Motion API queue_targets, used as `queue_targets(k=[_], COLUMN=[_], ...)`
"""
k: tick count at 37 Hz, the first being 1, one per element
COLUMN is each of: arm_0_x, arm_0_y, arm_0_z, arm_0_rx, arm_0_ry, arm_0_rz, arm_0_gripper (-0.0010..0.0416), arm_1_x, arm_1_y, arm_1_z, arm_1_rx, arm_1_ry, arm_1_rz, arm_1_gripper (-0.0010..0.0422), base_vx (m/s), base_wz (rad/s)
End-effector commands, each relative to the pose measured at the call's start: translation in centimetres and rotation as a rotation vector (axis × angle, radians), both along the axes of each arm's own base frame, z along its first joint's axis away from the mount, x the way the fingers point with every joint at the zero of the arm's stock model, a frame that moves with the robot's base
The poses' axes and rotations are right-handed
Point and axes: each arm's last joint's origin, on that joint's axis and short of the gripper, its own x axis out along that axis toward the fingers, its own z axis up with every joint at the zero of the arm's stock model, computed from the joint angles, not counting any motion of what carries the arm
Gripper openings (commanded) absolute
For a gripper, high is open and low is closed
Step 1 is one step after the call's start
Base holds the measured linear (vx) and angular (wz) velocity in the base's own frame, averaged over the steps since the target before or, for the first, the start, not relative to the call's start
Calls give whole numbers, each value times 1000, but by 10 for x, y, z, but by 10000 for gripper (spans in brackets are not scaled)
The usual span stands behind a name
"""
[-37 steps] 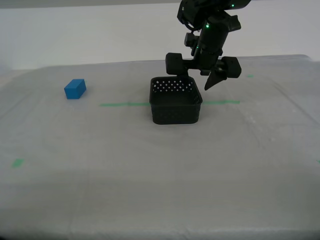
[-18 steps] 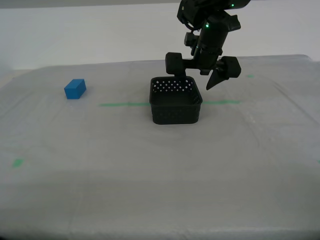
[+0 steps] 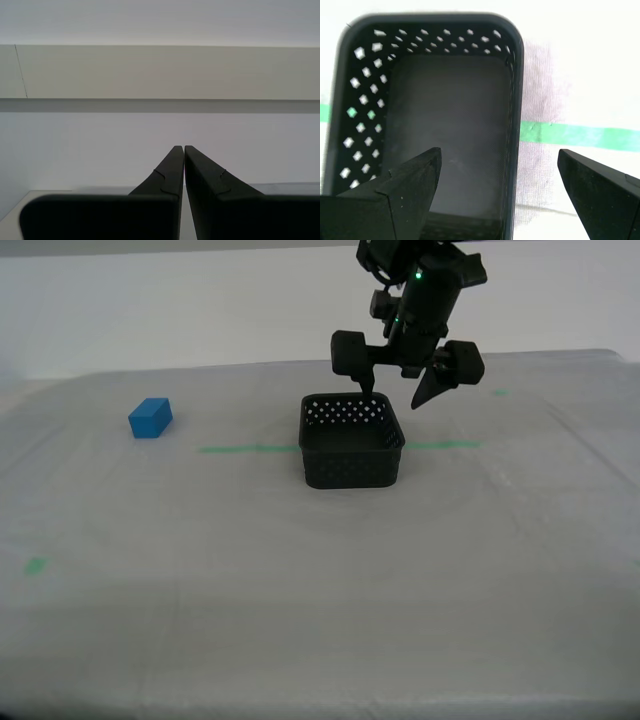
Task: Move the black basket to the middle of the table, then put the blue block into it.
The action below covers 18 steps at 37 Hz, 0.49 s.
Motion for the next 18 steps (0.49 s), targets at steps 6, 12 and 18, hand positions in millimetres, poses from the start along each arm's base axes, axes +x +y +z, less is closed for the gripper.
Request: queue_targets(k=[6,12,18], arm_0_x=[0,1,3], arm_0_y=[-17,-34,-52], arm_0_z=[29,46,63], arm_0_rx=[4,-12,-19], arm_0_ry=[-32,-48,-75], arm_0_rz=[-19,-34,-64], arm_0_gripper=[336,344,335], arm_1_x=[0,0,0], arm_1_y=[0,0,0], arm_1_z=[1,1,1], arm_1_rx=[-1,-1,-1], arm_1_ry=[-6,-6,-6], arm_1_rz=[1,1,1], arm_1_gripper=[0,0,0], base_vx=[0,0,0], base_wz=[0,0,0])
